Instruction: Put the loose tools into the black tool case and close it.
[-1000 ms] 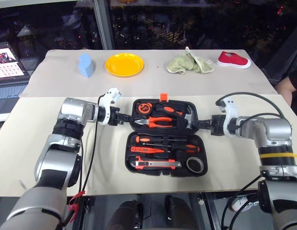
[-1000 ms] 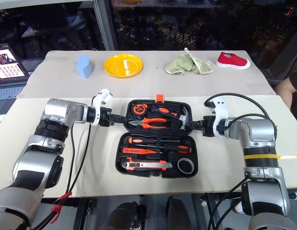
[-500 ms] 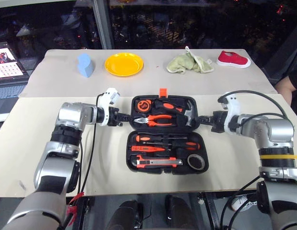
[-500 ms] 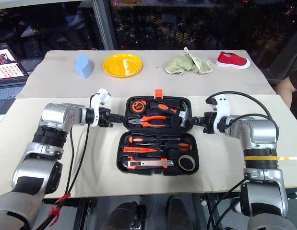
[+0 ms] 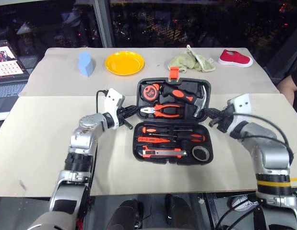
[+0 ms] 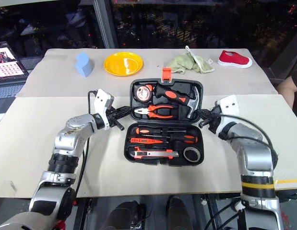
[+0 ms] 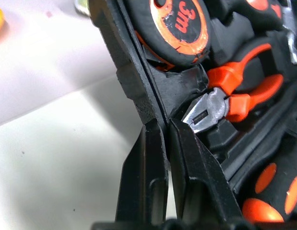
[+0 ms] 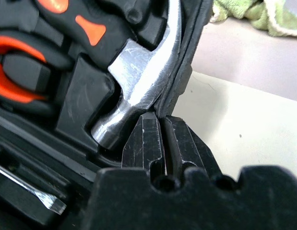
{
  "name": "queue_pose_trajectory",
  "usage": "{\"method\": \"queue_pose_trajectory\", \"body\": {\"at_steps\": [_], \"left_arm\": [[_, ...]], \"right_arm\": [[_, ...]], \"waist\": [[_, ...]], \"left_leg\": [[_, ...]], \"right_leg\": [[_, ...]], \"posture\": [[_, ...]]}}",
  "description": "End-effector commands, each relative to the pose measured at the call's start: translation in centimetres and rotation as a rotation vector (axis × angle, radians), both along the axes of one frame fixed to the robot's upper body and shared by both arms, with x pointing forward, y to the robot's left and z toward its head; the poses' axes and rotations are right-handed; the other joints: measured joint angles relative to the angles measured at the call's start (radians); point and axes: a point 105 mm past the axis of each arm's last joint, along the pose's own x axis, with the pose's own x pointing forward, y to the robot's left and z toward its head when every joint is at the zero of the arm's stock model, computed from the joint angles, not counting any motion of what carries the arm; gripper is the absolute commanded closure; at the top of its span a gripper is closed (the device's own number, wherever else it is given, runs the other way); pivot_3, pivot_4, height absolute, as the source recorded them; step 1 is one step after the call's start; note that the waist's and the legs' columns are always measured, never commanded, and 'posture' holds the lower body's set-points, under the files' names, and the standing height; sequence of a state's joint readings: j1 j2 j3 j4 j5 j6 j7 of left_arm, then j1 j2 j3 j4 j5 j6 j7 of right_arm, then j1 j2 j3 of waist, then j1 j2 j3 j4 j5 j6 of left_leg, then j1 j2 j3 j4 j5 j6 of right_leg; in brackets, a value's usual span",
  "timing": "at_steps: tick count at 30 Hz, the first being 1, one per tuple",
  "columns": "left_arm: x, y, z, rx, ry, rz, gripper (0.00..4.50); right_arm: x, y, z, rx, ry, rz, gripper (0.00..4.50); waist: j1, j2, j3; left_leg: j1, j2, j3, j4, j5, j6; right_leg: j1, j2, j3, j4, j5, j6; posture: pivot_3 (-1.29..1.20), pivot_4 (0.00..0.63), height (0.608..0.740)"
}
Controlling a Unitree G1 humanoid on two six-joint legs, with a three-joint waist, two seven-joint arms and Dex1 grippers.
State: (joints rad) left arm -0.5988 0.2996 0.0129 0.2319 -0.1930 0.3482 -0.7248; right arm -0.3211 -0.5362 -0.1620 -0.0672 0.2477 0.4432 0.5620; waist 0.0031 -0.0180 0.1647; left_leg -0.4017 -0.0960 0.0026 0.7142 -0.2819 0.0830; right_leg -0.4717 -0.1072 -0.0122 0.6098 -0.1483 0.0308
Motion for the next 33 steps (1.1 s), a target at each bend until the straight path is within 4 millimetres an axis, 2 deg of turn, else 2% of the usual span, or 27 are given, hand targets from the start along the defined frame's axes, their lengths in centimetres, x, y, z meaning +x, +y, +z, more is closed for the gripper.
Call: {"method": "queue_pose_trajectory", "body": {"at_steps": [1,12,19,26,28,30,31,32,33], "left_arm": [[-0.4,-0.5,2.3,0.012,-0.178,0.015,4.50],[-1.3,2.2,0.8,0.067,-0.247,0.137,4.50],[-1.5,2.9,0.2,0.080,-0.229,0.154,4.50],[-2.1,3.1,-0.1,0.079,-0.210,0.149,4.50],[-2.4,3.3,-0.3,0.081,-0.202,0.148,3.76],[-2.7,3.9,-0.5,0.084,-0.187,0.152,3.25],[-2.9,4.2,-0.7,0.088,-0.177,0.155,2.81],[-3.1,4.6,-0.8,0.090,-0.169,0.160,2.43],[-3.3,5.0,-0.9,0.097,-0.161,0.165,2.05]], "right_arm": [[-1.4,1.9,2.2,-0.119,-0.221,0.089,4.49],[-4.3,1.5,0.2,-0.276,-0.364,0.073,4.49],[-6.2,1.8,-1.5,-0.352,-0.384,0.115,4.49],[-8.1,2.9,-2.0,-0.396,-0.398,0.192,4.49],[-8.7,3.2,-2.3,-0.394,-0.390,0.213,4.50],[-9.2,3.4,-2.4,-0.378,-0.378,0.220,4.50],[-9.6,3.4,-2.3,-0.372,-0.374,0.226,3.75],[-9.9,3.5,-2.2,-0.370,-0.372,0.231,3.55],[-10.2,3.5,-2.1,-0.365,-0.361,0.242,3.17]], "waist": [[-0.002,0.000,0.000],[-0.008,0.000,0.000],[-0.015,0.000,0.000],[-0.016,0.000,0.000],[-0.016,0.000,0.000],[-0.016,0.000,0.000],[-0.016,0.000,0.000],[-0.016,0.000,0.000],[-0.017,0.000,0.000]], "left_leg": [[0.001,0.000,0.000,0.000,0.000,0.000],[0.017,0.001,0.001,-0.003,-0.001,0.001],[0.022,0.002,0.002,-0.003,-0.001,0.000],[0.026,0.004,0.003,-0.003,-0.001,0.001],[0.028,0.004,0.003,-0.003,-0.001,0.001],[0.030,0.005,0.003,-0.004,-0.002,0.001],[0.031,0.005,0.003,-0.004,-0.003,0.000],[0.033,0.005,0.003,-0.004,-0.006,0.002],[0.033,0.006,0.003,-0.004,-0.007,0.004]], "right_leg": [[0.000,0.000,0.000,0.000,0.000,0.000],[0.015,0.001,0.002,-0.001,-0.001,-0.001],[0.017,0.002,0.003,0.000,-0.002,-0.002],[0.022,0.002,0.004,0.000,-0.002,-0.002],[0.023,0.003,0.004,0.000,-0.002,-0.002],[0.025,0.003,0.004,0.000,-0.003,-0.002],[0.026,0.003,0.004,0.000,-0.003,-0.003],[0.028,0.004,0.003,-0.001,-0.004,-0.003],[0.028,0.004,0.003,-0.001,-0.004,-0.003]], "posture": [[0.00,0.150,0.740],[0.00,0.150,0.740],[0.00,0.150,0.740],[0.00,0.150,0.740],[0.00,0.150,0.740],[0.00,0.150,0.740],[0.00,0.150,0.740],[0.00,0.150,0.740],[0.00,0.150,0.740]]}}
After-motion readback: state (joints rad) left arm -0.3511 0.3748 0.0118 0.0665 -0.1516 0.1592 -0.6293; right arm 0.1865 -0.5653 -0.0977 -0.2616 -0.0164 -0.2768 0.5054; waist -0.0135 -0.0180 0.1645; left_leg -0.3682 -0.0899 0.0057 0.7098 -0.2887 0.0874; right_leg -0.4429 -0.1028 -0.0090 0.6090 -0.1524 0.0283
